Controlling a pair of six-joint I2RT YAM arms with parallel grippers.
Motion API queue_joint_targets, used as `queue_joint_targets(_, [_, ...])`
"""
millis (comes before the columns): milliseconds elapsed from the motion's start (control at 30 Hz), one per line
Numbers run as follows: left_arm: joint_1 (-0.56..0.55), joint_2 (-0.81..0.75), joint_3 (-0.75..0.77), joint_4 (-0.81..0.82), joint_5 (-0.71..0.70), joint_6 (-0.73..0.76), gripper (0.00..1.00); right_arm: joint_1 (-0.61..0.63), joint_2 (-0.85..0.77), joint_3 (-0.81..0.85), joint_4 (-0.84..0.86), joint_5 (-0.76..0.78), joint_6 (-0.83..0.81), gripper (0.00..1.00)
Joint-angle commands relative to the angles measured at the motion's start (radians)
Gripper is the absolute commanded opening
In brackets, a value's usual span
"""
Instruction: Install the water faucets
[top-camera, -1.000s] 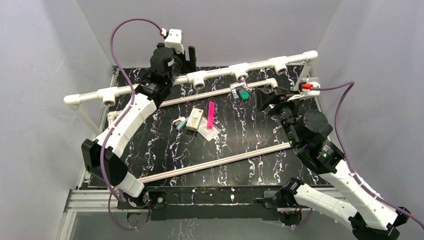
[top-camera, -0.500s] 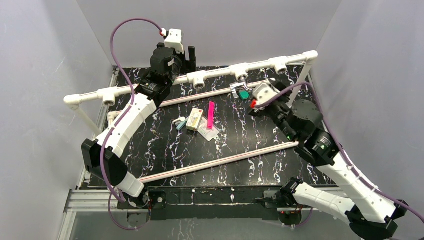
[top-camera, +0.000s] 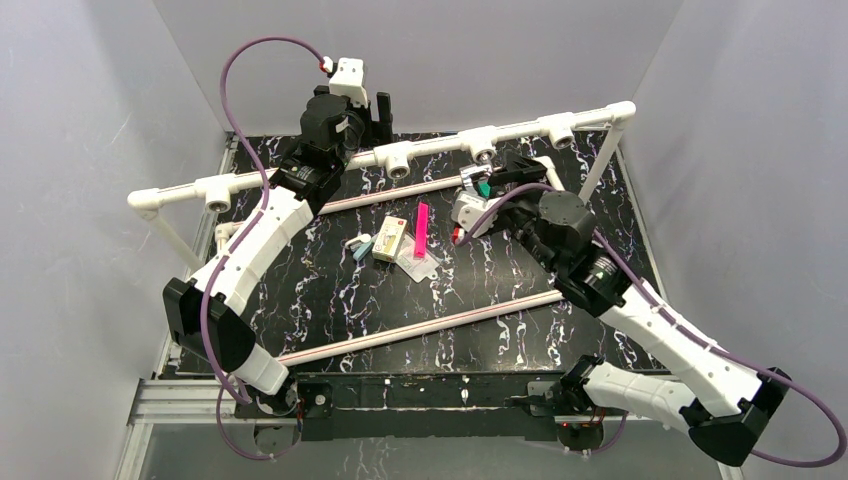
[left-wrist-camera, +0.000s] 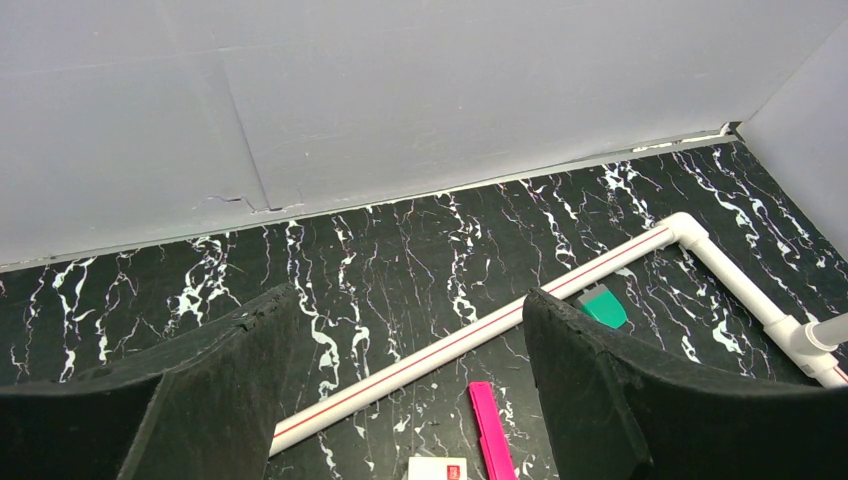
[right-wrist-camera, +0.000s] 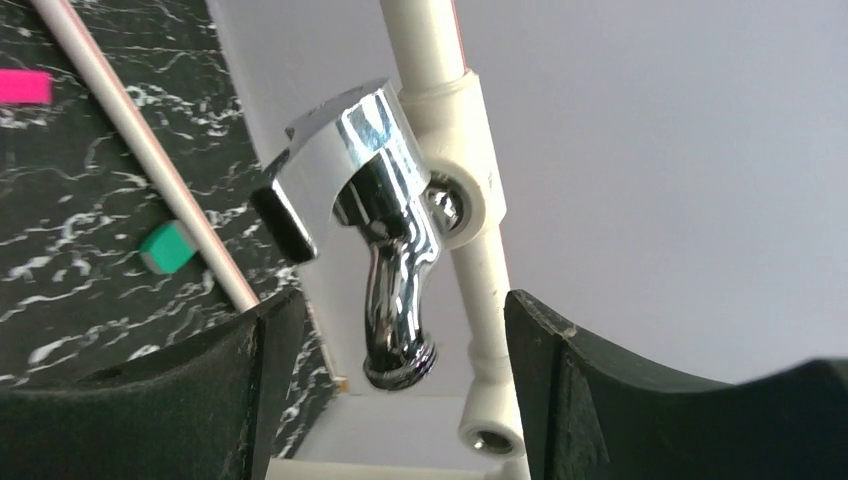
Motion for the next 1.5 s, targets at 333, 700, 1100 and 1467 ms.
queue_joint_targets(333, [-0.003, 0.069, -0.060, -0.151, -0.010, 0.014, 0.80, 0.011, 0.087, -0.057, 0.411, 0.049, -0.386, 0.70])
queue_joint_targets(700, [-0.003, 0.077, -0.053, -0.153, -0.007, 0.014, 0.80, 0.018, 0.123, -0.058, 0.424, 0.033, -0.397, 0.57])
queue_joint_targets(1100, [-0.003, 0.076, -0.056, -0.155, -0.010, 0.017, 0.80, 0.026, 0.141, -0.053, 0.429, 0.035, -0.304, 0.06])
queue_joint_targets(1467, [-0.003, 0.067, -0.061, -0.152, -0.010, 0.016, 0.80, 0.061, 0.103, -0.105, 0.502, 0.071, 0.162, 0.01])
